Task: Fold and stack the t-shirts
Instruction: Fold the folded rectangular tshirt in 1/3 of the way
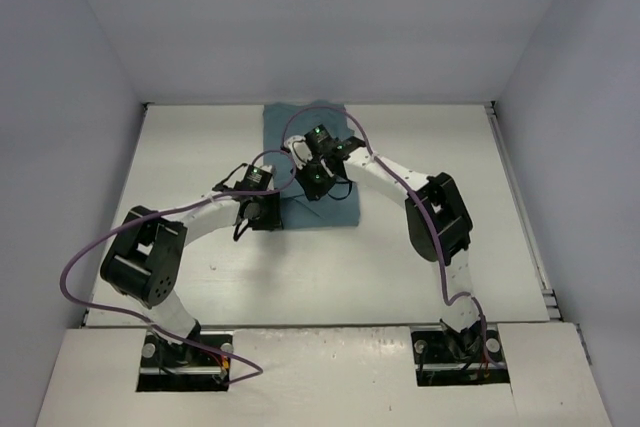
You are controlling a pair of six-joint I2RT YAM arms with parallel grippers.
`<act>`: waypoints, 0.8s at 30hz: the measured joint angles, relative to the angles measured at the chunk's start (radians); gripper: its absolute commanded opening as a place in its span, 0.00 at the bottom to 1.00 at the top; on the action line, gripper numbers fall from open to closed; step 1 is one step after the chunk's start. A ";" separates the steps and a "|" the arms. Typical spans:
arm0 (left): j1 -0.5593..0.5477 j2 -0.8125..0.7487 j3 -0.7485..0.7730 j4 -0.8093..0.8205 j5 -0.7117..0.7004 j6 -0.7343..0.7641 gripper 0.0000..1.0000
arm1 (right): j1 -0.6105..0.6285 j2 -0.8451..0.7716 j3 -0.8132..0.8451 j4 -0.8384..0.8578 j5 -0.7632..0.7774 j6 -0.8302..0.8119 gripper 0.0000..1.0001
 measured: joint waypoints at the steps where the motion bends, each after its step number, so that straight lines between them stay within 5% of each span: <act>1: 0.000 0.000 0.000 0.000 -0.001 -0.001 0.26 | 0.002 0.000 -0.017 0.000 -0.009 0.000 0.19; 11: 0.000 -0.019 -0.042 0.048 -0.019 -0.041 0.20 | -0.006 0.072 -0.009 0.052 -0.052 -0.017 0.19; 24: 0.000 -0.053 -0.137 0.197 -0.023 -0.115 0.17 | -0.037 0.259 0.280 0.086 -0.040 -0.024 0.24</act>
